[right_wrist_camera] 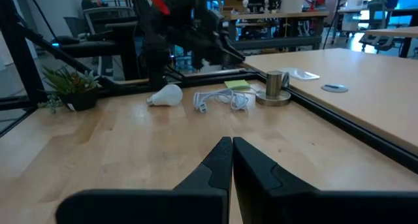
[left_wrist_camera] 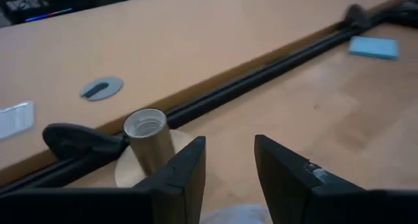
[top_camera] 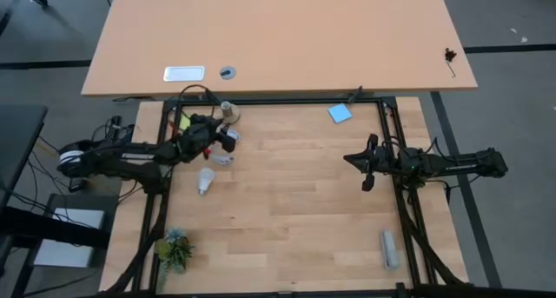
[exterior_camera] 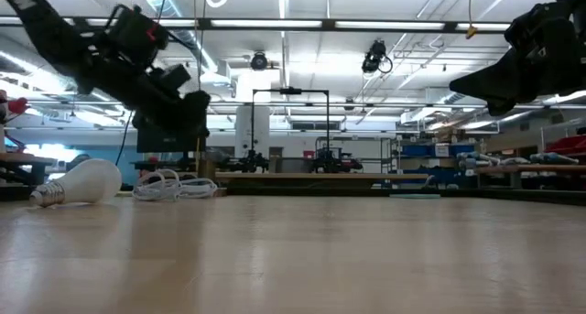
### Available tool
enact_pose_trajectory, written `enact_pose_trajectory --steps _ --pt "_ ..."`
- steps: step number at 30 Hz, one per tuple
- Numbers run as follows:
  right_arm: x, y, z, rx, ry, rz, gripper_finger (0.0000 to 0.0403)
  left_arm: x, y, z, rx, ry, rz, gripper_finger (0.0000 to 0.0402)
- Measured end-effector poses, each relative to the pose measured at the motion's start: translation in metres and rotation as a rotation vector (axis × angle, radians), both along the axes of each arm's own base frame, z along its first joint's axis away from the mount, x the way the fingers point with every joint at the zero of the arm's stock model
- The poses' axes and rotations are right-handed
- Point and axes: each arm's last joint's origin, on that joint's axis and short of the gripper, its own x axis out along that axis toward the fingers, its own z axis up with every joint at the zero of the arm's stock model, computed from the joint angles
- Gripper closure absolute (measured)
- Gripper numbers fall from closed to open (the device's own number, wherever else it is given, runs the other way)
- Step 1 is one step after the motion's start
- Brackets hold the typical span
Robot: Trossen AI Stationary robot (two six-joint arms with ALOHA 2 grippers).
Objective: Screw lightbulb
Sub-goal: Move the lamp to the center of the table
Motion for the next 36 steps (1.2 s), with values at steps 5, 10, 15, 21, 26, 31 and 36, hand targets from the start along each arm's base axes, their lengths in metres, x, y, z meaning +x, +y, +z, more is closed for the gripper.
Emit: enact_pose_trajectory --steps 5,10,15,21,26,31,36 --pt "0.000 0.000 0.000 0.000 0.000 0.000 0.0380 0.013 0.025 -0.001 0.024 0.082 -0.002 0.0263" --pt "0.000 0.000 0.000 0.000 0.000 0.000 0.0380 0.028 0.047 0.000 0.054 0.220 -0.047 0.0263" --pt "0.000 0.000 0.000 0.000 0.000 0.000 0.0380 0.035 0.075 0.001 -0.023 0.328 0.010 0.0263" --pt "0.000 0.000 0.000 0.000 0.000 0.000 0.0380 0.043 0.093 0.000 -0.099 0.451 0.066 0.0263" --pt "0.000 0.000 0.000 0.000 0.000 0.000 0.0380 0.047 0.099 0.002 -0.091 0.567 0.107 0.0263" --pt "0.000 0.000 0.000 0.000 0.001 0.000 0.0380 0.047 0.102 0.005 -0.099 0.606 0.113 0.0263" --pt "0.000 0.000 0.000 0.000 0.001 0.000 0.0380 0.040 0.107 0.000 -0.150 0.620 0.094 0.0264"
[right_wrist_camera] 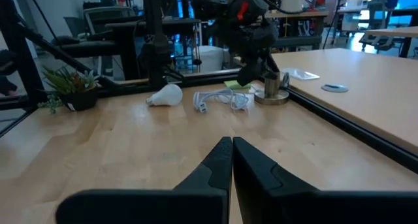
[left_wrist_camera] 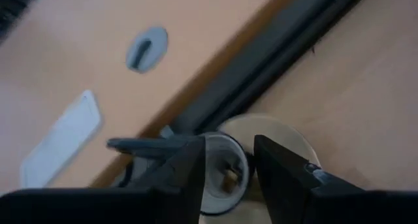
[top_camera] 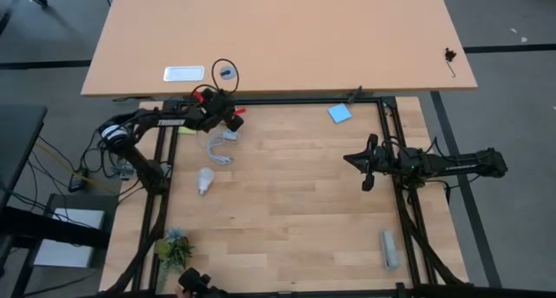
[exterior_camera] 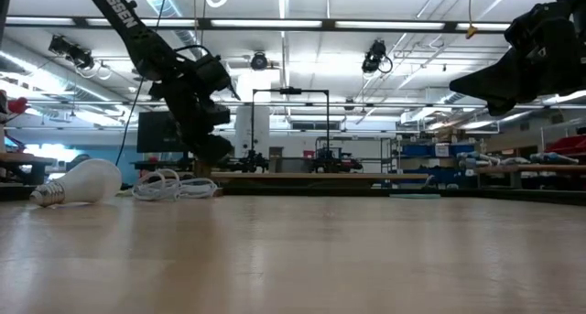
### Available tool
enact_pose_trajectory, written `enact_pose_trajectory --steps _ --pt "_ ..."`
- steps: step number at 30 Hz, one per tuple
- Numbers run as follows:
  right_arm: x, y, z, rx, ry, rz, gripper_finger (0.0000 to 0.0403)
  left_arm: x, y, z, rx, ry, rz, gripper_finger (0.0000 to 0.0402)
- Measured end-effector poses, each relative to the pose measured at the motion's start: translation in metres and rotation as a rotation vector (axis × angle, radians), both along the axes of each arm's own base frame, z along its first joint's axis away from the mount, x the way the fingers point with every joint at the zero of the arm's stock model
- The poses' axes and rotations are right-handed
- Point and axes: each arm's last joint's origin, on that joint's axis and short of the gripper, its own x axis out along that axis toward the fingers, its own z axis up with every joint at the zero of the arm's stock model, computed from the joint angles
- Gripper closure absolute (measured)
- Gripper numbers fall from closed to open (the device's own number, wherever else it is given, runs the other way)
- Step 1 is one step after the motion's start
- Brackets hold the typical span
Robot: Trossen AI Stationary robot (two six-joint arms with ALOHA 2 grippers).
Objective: Screw lightbulb
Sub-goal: Move the lamp to the center of the table
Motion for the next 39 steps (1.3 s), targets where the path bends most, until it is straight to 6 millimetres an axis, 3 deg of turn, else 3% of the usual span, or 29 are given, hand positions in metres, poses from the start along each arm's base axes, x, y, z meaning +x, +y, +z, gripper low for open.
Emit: enact_pose_trajectory --steps 7,17,27,33,39 --pt "0.000 0.000 0.000 0.000 0.000 0.000 0.0380 -0.005 0.002 -0.005 -0.057 0.020 0.002 0.0283" --pt "0.000 0.000 0.000 0.000 0.000 0.000 0.0380 0.003 -0.006 -0.004 -0.047 0.020 -0.049 0.0375" --pt "0.000 0.000 0.000 0.000 0.000 0.000 0.0380 0.031 -0.017 0.018 -0.126 -0.038 -0.205 0.0387" --pt "0.000 0.000 0.000 0.000 0.000 0.000 0.0380 0.056 -0.037 0.037 -0.213 -0.114 -0.368 0.0388" --pt "0.000 0.000 0.000 0.000 0.000 0.000 0.0380 0.078 -0.072 0.046 -0.298 -0.134 -0.554 0.0388"
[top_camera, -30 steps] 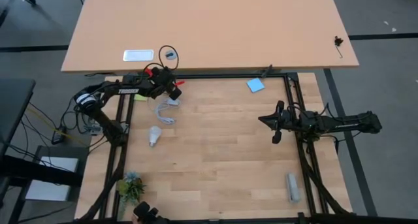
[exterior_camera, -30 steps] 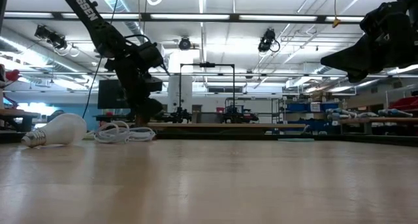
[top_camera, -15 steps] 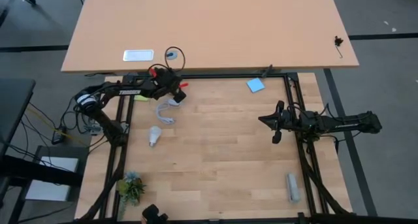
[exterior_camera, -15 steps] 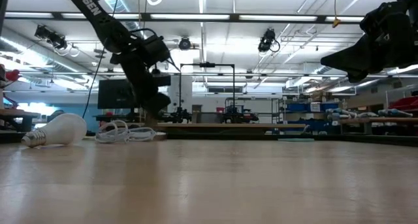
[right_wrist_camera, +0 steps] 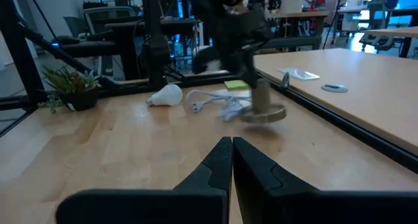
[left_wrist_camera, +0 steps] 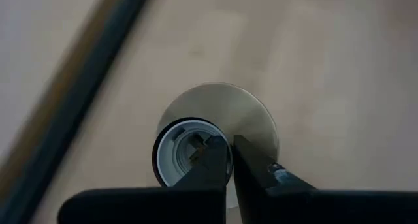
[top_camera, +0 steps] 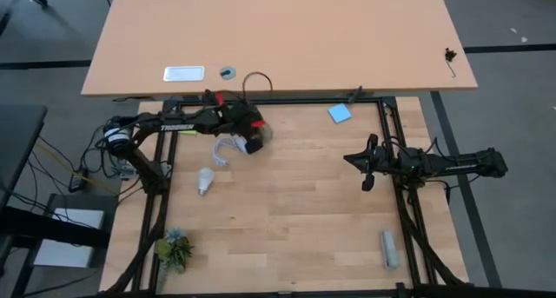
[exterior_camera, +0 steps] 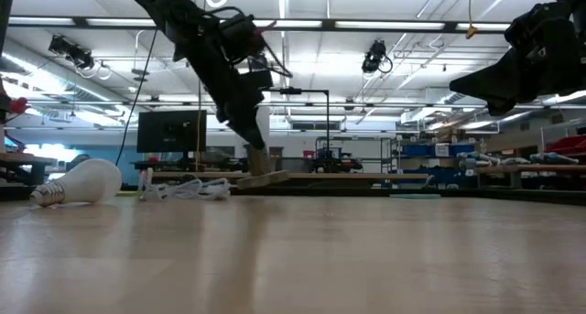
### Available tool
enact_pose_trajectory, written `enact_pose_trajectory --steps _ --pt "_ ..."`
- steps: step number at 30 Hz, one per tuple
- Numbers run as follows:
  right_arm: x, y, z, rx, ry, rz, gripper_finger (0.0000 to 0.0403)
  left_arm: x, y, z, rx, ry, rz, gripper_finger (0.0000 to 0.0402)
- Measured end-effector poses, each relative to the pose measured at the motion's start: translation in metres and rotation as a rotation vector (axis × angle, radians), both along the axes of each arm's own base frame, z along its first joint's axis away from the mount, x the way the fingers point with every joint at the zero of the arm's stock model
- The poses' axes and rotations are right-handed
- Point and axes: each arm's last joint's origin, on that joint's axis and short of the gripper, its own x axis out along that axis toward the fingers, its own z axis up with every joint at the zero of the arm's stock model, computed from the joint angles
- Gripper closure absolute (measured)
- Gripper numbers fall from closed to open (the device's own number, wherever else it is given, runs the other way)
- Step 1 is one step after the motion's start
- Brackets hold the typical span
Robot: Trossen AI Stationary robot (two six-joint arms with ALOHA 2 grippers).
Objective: Screw lightbulb
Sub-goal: Move the lamp to the center of the table
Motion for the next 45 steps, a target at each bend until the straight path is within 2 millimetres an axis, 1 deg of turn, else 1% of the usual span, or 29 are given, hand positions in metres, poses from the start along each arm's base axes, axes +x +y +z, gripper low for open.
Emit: enact_pose_trajectory --steps 7,11,16,19,23,28,34,39,45 --pt "0.000 0.000 0.000 0.000 0.000 0.000 0.0380 0.024 -0.055 0.006 -0.030 -0.077 -0.225 0.0388" --pt "0.000 0.000 0.000 0.000 0.000 0.000 0.0380 0.032 -0.083 0.008 0.012 -0.092 -0.351 0.0388" --pt "0.000 0.000 0.000 0.000 0.000 0.000 0.0380 0.038 -0.109 0.011 0.034 -0.127 -0.433 0.0388" --pt "0.000 0.000 0.000 0.000 0.000 0.000 0.0380 0.039 -0.120 0.011 0.023 -0.134 -0.454 0.0388" --pt "0.000 0.000 0.000 0.000 0.000 0.000 0.0380 0.039 -0.126 0.011 -0.014 -0.145 -0.434 0.0388" --pt "0.000 0.000 0.000 0.000 0.000 0.000 0.0380 0.040 -0.126 0.009 -0.062 -0.154 -0.377 0.0388" --pt "0.000 0.000 0.000 0.000 0.001 0.000 0.0380 0.047 -0.126 -0.005 -0.095 -0.139 -0.344 0.0383" --pt "0.000 0.000 0.000 0.000 -0.001 0.000 0.0380 0.052 -0.127 -0.020 -0.122 -0.102 -0.342 0.0361" --pt "0.000 0.000 0.000 0.000 -0.002 0.000 0.0380 0.053 -0.127 -0.022 -0.127 -0.091 -0.342 0.0319"
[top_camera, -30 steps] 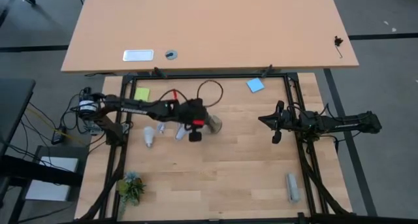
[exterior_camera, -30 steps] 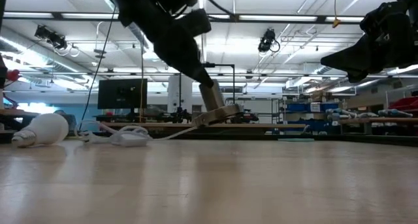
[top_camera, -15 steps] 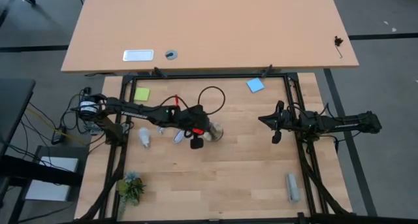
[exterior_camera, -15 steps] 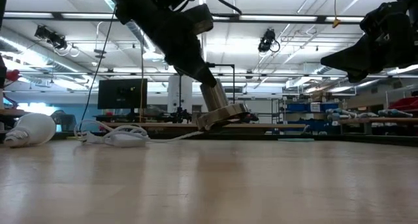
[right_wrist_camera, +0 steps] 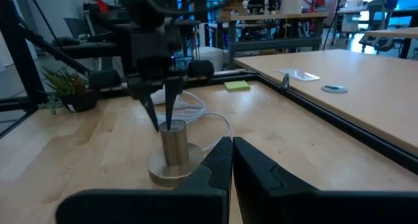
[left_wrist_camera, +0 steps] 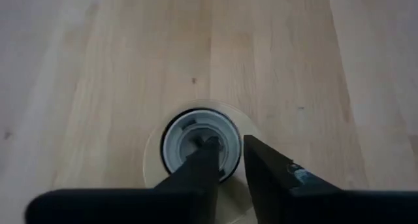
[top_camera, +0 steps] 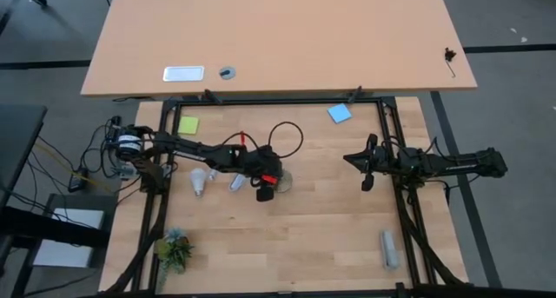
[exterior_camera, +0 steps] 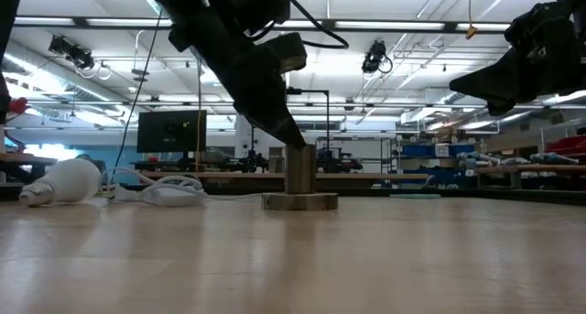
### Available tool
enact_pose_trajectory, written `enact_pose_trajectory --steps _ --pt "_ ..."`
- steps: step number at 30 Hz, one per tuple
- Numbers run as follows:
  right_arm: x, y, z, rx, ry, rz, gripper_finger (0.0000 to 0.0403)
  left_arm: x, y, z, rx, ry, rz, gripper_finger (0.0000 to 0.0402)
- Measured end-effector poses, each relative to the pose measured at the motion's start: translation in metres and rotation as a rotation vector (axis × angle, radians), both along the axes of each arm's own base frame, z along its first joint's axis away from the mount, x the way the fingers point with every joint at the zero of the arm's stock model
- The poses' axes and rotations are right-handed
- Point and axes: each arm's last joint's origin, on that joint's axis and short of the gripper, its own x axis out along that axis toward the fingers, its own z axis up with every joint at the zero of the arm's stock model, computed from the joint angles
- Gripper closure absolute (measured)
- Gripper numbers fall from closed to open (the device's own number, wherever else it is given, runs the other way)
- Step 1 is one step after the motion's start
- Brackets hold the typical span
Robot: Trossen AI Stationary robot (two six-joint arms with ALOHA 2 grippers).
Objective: Screw lightbulb
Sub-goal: Move the lamp to the center of the table, then insert the light bulb into the lamp
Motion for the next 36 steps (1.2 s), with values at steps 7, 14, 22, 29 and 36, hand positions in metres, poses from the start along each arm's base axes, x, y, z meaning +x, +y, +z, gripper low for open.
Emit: enact_pose_trajectory --steps 7,14,22,29,36 --pt "0.000 0.000 0.000 0.000 -0.002 0.000 0.0380 0.016 0.000 0.041 0.004 -0.030 -0.002 0.0280" --pt "0.000 0.000 0.001 0.000 -0.010 0.000 0.0380 0.017 -0.008 0.076 0.012 0.038 0.099 0.0258" --pt "0.000 0.000 0.001 0.001 -0.015 0.000 0.0380 -0.008 -0.025 0.078 -0.171 0.323 0.372 0.0247" --pt "0.000 0.000 0.001 0.000 -0.014 0.000 0.0380 -0.033 -0.050 0.064 -0.230 0.521 0.644 0.0247" --pt "0.000 0.000 0.001 0.000 -0.014 0.000 0.0380 -0.069 -0.076 0.064 -0.154 0.730 0.934 0.0247"
